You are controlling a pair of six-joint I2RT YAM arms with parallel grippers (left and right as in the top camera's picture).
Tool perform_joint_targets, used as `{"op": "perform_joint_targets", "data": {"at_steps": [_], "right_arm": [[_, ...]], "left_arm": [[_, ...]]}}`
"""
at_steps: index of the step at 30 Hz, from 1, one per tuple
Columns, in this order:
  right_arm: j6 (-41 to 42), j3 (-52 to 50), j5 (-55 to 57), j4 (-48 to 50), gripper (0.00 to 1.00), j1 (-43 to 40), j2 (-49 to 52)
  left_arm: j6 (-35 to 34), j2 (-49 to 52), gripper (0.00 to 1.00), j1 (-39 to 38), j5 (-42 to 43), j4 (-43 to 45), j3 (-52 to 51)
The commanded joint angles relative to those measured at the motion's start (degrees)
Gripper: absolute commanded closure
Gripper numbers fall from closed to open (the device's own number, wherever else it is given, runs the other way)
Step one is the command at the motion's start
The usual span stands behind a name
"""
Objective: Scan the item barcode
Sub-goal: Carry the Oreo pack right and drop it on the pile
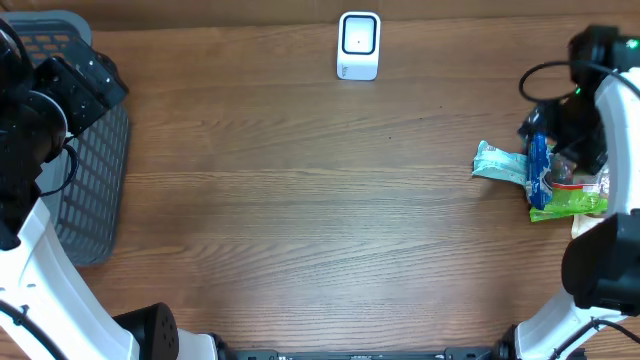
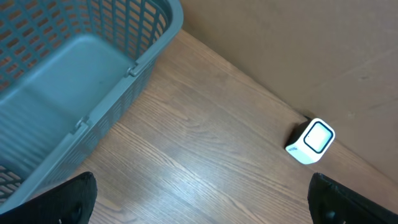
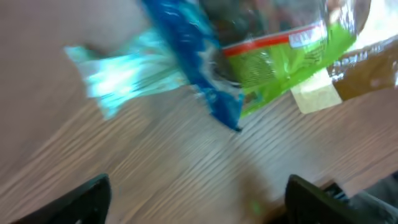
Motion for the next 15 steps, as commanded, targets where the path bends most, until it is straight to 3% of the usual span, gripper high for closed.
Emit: {"op": "perform_joint_targets", "data": {"at_steps": [1,9,15], "right_arm": [[-8.0,12.0,-10.0,-1.6,0.03,4.9,-5.6],[-9.7,27.5,-16.6,-1.4,0.00,16.3,-16.8],[-9.7,28.5,-17.2,-1.5,0.00,19.9,-25.1]], "left_arm": [[0.7,0.3,0.00,0.2,-0.3,0.1,-0.1],[0.7,0.3,0.00,0.2,-0.3,0.1,-0.1],[0.7,0.3,0.00,0.2,-0.3,0.1,-0.1]]}}
